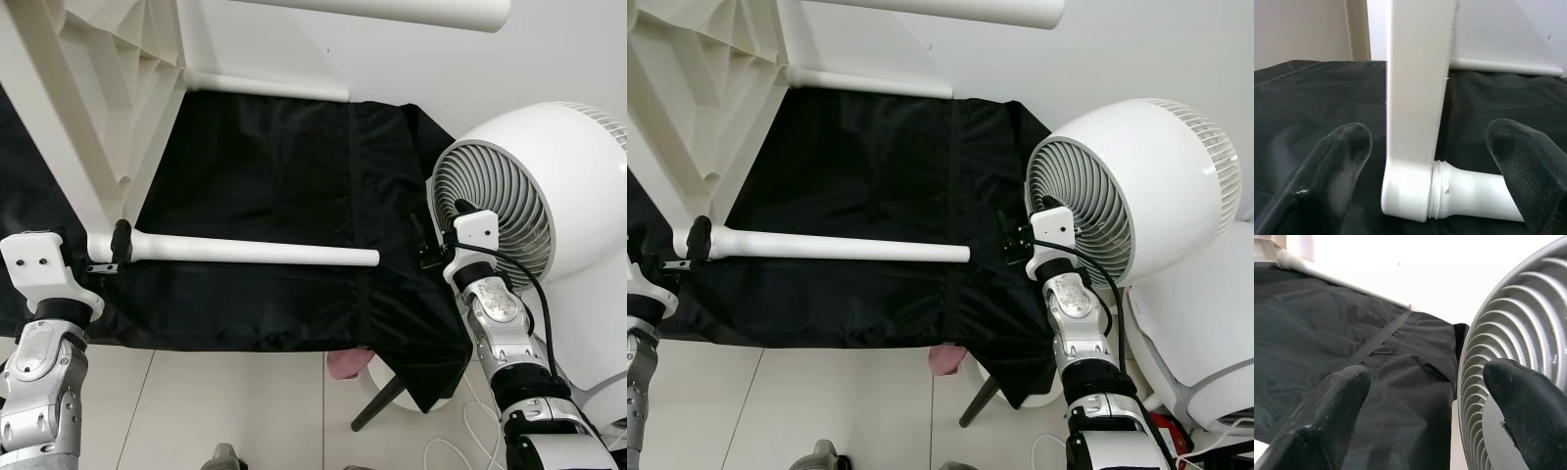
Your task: Building children table
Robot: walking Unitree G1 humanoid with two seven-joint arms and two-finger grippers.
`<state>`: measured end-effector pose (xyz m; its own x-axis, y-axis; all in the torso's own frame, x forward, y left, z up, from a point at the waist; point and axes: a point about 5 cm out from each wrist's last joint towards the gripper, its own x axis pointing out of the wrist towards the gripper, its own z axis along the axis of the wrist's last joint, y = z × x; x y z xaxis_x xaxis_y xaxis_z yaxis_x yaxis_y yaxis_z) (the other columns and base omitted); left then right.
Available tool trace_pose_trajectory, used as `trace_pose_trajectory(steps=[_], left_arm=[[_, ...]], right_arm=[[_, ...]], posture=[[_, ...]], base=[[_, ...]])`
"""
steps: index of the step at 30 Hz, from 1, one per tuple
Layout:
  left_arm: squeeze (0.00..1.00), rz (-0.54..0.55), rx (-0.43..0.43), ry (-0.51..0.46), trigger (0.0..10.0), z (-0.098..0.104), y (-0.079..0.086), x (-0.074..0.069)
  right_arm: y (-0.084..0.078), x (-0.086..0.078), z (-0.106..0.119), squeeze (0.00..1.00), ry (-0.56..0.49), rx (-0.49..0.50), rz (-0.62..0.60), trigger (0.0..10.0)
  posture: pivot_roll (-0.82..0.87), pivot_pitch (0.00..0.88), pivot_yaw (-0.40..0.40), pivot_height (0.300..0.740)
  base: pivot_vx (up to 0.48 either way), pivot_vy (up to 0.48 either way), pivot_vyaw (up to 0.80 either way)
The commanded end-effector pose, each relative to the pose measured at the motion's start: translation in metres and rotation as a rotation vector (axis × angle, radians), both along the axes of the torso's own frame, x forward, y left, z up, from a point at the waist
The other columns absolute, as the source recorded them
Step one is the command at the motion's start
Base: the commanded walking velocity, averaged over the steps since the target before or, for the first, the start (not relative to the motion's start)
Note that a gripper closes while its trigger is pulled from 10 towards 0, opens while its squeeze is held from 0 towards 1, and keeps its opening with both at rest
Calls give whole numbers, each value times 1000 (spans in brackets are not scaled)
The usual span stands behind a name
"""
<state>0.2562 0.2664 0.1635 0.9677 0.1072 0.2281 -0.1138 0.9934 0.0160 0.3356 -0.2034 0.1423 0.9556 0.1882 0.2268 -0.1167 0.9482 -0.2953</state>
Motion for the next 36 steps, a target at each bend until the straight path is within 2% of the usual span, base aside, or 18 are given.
trace_pose_trajectory(steps=[1,3,20,23,27,32,35,36], left_arm=[[0,-49,3,3,10000,2,-2,-1],[0,-49,-10,3,10000,2,-1,-1],[0,-47,-27,6,10000,3,-1,-1],[0,-45,-35,8,10000,2,-1,-1],[0,-43,-3,3,10000,3,-2,-2],[0,-163,39,32,10000,-2,-15,-3],[0,-185,43,38,10000,-3,-18,-3],[75,-217,57,54,10000,-6,-23,-3]], right_arm=[[-1,0,-2,0,10,2,-2,10000],[-1,0,-2,0,10,3,-4,10000],[-1,0,-2,0,12,5,-10,10000],[-1,0,-2,0,12,3,-10,10000],[-1,0,-2,0,12,2,-10,10000],[-1,1,-3,0,18,7,-10,10000],[-1,1,-4,0,20,8,-10,10000],[0,1,-5,0,27,21,-8,10000]], posture=[[-12,75,-33,740],[-12,75,-33,740],[-9,77,-30,740],[-11,79,-31,740],[-11,79,-31,740],[-11,79,-31,740],[-11,79,-31,740],[-10,81,-33,740]], base=[[0,0,0],[0,0,0],[0,470,0],[0,165,0],[0,0,0],[0,0,0],[0,0,0],[0,0,0]])
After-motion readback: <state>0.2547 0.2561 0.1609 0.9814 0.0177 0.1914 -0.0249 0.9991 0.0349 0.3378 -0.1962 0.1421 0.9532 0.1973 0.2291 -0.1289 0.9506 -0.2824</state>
